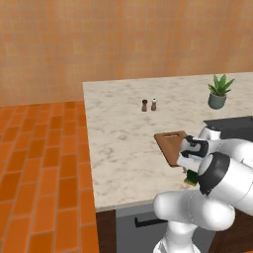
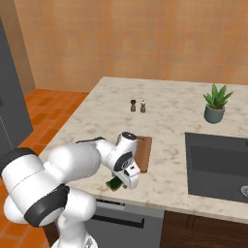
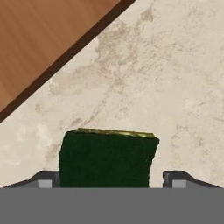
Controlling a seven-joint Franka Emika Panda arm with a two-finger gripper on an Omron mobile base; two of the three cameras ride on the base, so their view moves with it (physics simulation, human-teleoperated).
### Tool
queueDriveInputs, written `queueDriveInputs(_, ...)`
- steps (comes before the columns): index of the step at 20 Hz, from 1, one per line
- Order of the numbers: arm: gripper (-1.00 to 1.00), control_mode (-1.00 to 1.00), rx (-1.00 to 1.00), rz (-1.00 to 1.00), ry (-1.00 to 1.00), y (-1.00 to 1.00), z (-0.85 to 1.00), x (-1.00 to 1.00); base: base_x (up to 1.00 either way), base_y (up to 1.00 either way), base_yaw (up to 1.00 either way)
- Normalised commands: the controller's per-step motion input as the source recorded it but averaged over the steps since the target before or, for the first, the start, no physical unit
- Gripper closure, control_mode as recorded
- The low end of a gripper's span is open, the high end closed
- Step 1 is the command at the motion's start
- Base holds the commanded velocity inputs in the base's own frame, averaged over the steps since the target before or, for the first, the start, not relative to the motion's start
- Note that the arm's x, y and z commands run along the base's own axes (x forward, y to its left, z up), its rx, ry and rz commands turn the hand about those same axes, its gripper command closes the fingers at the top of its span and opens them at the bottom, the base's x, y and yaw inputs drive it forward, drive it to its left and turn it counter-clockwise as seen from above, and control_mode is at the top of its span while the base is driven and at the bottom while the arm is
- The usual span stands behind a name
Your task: Pick up the sponge from the counter and clean the cutting board by briefly scrubbing or pressing down on the cutting board. Once finished, release the sponge.
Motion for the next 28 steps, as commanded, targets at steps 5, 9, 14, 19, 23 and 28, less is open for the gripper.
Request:
queueDriveInputs(5, 1.0, -1.0, -0.11, 0.0, -0.01, 0.02, -0.34, 0.02, 0.0, 0.0, 0.0)
queueDriveInputs(9, 1.0, -1.0, 0.0, 0.0, 0.0, 0.01, 0.07, 0.01, 0.0, 0.0, 0.0)
queueDriveInputs(14, 1.0, -1.0, 0.02, -0.05, 0.0, 0.0, 0.57, 0.38, 0.0, 0.0, 0.0)
queueDriveInputs(19, 1.0, -1.0, 0.03, -0.08, 0.0, 0.0, 0.55, 0.83, 0.0, 0.0, 0.0)
queueDriveInputs(23, 1.0, -1.0, 0.02, -0.02, 0.05, 0.03, 0.0, 0.46, 0.0, 0.0, 0.0)
queueDriveInputs(28, 1.0, -1.0, 0.0, -0.01, 0.01, 0.35, -0.48, 0.04, 0.0, 0.0, 0.0)
